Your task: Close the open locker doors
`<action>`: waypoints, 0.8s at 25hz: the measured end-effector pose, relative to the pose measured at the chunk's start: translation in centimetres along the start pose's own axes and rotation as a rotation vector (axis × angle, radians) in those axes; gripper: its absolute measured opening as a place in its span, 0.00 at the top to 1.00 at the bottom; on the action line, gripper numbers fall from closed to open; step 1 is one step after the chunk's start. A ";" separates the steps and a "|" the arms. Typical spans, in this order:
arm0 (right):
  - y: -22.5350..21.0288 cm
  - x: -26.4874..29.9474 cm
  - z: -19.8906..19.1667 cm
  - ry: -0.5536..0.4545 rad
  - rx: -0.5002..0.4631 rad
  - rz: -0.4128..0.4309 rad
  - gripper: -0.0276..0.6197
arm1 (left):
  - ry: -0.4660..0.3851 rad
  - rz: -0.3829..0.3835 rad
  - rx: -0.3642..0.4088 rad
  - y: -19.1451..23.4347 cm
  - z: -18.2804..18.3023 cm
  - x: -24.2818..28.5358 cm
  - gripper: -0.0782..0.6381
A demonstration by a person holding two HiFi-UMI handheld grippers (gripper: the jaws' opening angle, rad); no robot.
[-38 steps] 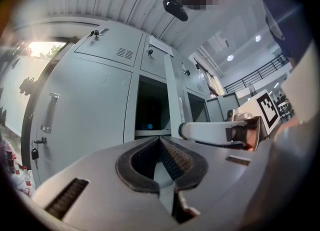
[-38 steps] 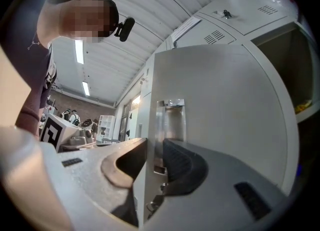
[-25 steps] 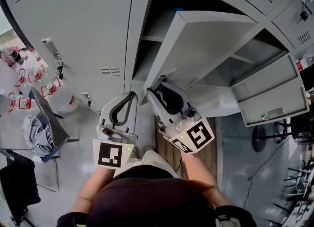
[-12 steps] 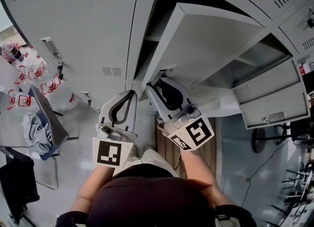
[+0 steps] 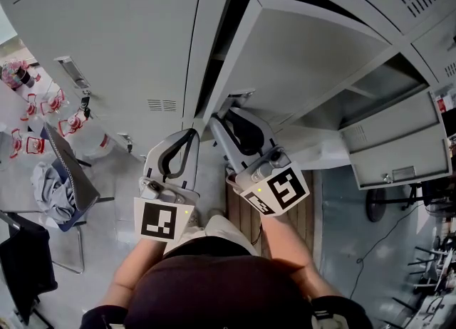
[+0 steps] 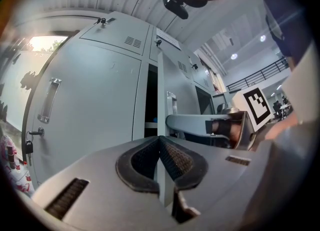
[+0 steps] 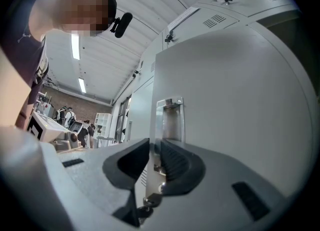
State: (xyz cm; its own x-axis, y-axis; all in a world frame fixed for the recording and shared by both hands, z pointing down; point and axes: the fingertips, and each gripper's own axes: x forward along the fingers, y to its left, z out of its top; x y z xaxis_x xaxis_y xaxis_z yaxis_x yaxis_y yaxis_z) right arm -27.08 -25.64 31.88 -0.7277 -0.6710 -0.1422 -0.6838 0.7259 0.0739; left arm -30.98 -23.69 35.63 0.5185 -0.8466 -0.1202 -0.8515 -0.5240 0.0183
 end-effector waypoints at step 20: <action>-1.8 2.3 -0.4 0.026 0.001 -0.084 0.87 | 0.005 0.020 -0.014 1.6 -0.3 0.6 0.89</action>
State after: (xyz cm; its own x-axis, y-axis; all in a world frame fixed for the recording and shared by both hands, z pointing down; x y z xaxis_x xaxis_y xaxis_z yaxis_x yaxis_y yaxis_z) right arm -27.53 -28.55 31.83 -0.6689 -0.7332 -0.1219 -0.7424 0.6671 0.0617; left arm -32.03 -25.03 35.89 0.5019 -0.8573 -0.1143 -0.8605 -0.5083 0.0340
